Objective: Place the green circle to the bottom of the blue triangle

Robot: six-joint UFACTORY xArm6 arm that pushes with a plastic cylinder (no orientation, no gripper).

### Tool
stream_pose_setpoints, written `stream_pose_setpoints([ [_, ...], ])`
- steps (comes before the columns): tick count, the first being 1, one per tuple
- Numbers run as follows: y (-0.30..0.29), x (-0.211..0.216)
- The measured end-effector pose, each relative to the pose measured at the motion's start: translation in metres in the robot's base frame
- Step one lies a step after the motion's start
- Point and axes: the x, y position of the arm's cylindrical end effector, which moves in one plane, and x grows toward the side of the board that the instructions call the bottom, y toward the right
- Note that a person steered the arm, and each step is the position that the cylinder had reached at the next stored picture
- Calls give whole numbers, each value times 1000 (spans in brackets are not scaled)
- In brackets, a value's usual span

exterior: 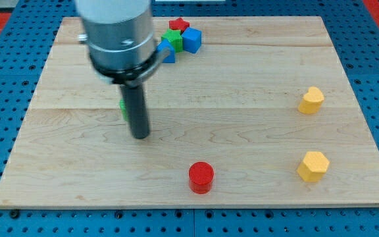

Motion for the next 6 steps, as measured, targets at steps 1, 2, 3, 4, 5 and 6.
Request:
stream_pose_setpoints([
  [1,-8,-50],
  [2,22,-97],
  [3,33,-138],
  [4,-7,-146],
  [5,34,-161],
  [6,63,-154],
])
